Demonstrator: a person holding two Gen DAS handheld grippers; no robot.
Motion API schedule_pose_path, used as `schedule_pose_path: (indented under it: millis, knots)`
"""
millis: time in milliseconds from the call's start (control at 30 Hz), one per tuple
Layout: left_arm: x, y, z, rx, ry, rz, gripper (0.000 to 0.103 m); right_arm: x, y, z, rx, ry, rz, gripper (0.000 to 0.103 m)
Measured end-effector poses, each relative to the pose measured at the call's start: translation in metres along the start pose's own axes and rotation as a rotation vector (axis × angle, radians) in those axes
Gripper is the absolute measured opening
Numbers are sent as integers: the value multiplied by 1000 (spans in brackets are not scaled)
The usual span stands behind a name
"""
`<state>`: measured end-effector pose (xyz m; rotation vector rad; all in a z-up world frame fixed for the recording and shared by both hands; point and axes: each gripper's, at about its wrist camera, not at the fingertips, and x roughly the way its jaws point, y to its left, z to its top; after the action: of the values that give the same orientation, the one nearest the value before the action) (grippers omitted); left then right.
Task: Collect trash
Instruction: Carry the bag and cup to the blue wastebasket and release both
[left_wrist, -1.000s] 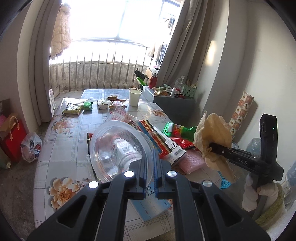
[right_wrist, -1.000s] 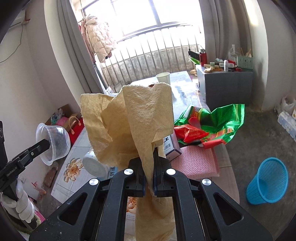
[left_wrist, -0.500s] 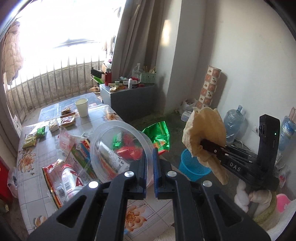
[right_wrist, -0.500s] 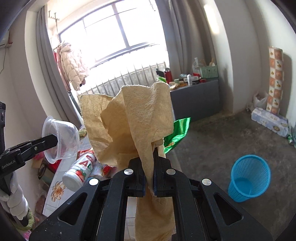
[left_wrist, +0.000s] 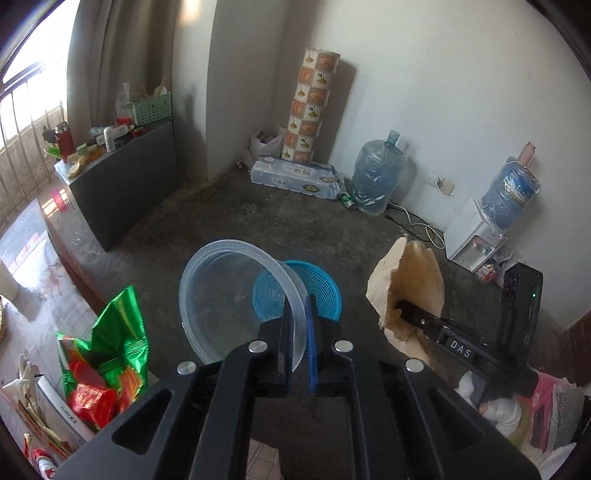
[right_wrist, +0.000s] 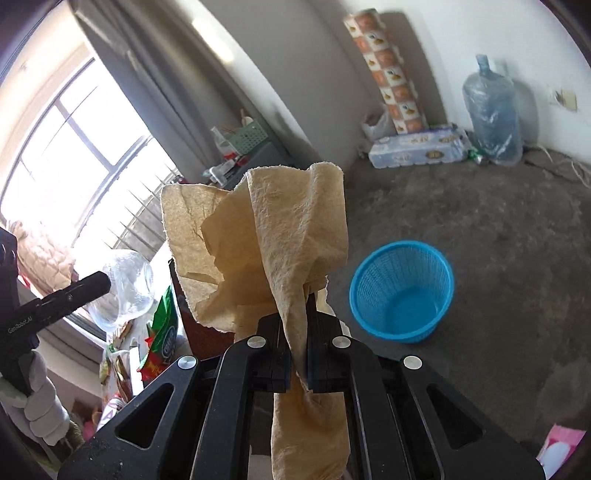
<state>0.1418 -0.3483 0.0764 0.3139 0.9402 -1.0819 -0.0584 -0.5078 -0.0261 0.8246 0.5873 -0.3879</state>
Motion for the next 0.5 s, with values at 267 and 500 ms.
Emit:
schedule_pose_path:
  millis: [267,500]
  knots:
    - [176,8,39,-90,285,-95,6,112,-94,21,322,226,16,5]
    - [286,4,69,-76,381,-75,8,183,-146,51,460,258,-10,13]
